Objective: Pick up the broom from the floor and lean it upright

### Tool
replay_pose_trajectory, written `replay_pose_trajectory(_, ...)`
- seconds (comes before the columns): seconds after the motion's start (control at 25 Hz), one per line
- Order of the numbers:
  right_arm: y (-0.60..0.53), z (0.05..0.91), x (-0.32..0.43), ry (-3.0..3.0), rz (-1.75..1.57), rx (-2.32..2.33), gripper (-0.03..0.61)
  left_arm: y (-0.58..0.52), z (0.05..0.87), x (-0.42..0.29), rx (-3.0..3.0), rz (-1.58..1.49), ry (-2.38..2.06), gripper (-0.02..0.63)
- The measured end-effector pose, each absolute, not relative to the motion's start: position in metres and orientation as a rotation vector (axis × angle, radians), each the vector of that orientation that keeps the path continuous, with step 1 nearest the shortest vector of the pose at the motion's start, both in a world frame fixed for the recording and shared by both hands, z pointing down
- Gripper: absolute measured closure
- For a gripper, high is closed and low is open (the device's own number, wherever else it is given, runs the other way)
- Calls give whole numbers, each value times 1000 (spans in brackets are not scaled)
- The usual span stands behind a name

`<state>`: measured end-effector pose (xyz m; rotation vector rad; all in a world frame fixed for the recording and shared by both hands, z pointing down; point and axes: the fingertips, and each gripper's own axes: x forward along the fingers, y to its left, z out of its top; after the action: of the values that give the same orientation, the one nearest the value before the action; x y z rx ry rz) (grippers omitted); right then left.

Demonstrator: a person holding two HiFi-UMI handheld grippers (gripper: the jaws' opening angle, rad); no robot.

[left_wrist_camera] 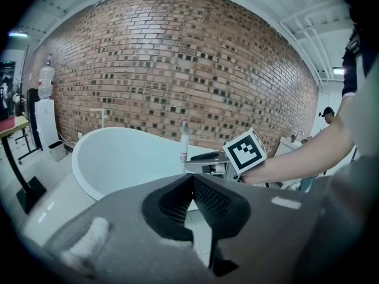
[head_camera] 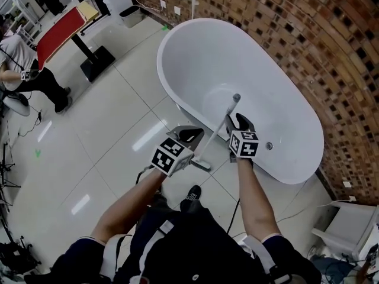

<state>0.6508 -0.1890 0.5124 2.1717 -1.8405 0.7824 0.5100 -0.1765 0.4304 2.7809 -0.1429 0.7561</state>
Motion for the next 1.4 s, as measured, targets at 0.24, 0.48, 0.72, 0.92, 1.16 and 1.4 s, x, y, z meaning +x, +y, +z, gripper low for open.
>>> replay_pose_trajectory(0.24, -175, 498, 643, -1775, 767, 2232, 402, -190, 421, 515, 2804, 697, -49, 614)
replay_pose_trajectory(0.48, -144, 453, 637, -1591, 724, 2451, 415, -200, 405, 530, 2819, 640, 211, 614)
replay_pose_trajectory(0.72, -117, 397, 623, -1480, 602, 2643, 494, -201, 388, 542, 2812, 572, 394, 614)
replay_pose_trajectory(0.92, -110, 361, 590, -1480, 523, 2678, 574, -202, 370, 533, 2810, 523, 435, 614)
replay_pose_trajectory(1.16, -108, 329, 555, -1551, 426, 2693, 574, -185, 338, 522, 2845, 446, 495, 614)
replay_pose_trajectory(1.4, -110, 295, 539, -1649, 290, 2657, 574, -171, 301, 519, 2878, 347, 551, 614)
